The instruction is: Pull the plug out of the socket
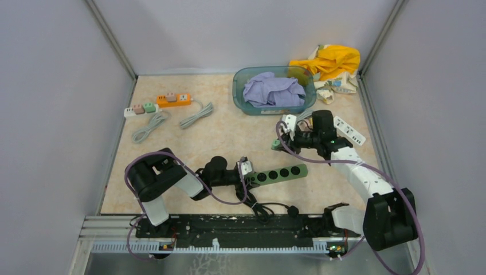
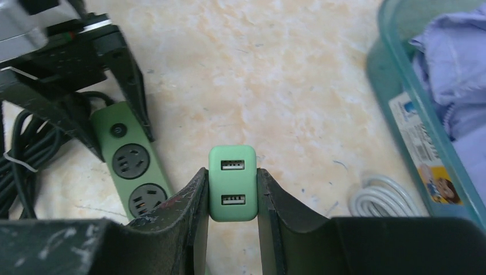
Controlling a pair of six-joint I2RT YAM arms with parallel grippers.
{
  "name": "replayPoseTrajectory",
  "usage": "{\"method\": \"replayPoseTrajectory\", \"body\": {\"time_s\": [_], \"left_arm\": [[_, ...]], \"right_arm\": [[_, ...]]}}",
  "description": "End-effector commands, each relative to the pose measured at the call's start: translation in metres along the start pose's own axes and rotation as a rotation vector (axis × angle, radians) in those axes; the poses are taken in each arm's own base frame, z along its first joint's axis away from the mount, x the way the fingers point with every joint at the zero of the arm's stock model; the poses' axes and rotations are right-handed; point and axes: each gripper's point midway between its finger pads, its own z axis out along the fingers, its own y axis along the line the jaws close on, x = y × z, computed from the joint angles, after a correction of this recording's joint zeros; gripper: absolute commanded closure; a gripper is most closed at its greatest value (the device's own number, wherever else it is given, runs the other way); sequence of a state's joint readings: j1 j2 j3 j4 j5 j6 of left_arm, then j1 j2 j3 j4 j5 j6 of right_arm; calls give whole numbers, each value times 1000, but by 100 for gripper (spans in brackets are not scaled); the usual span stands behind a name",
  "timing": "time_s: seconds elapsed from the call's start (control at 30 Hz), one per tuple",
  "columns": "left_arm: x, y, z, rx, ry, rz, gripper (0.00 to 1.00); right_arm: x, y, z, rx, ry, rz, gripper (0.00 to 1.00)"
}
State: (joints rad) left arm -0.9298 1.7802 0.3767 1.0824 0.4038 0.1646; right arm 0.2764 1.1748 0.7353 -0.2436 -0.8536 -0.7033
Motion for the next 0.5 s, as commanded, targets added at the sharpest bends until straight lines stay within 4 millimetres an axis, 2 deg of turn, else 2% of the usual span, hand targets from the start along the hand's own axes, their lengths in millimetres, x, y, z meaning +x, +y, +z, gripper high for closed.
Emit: {"method": "replayPoseTrajectory", "body": {"time_s": [0.0,0.47], "left_arm": [[39,-10,-14,2,130,-87,98],[38,-10,-14,1,127,-100,98]], "right_arm": [[-29,-39,-19,169,-70,-18,100],[-9,-91,-44,468,-29,73,100]]}}
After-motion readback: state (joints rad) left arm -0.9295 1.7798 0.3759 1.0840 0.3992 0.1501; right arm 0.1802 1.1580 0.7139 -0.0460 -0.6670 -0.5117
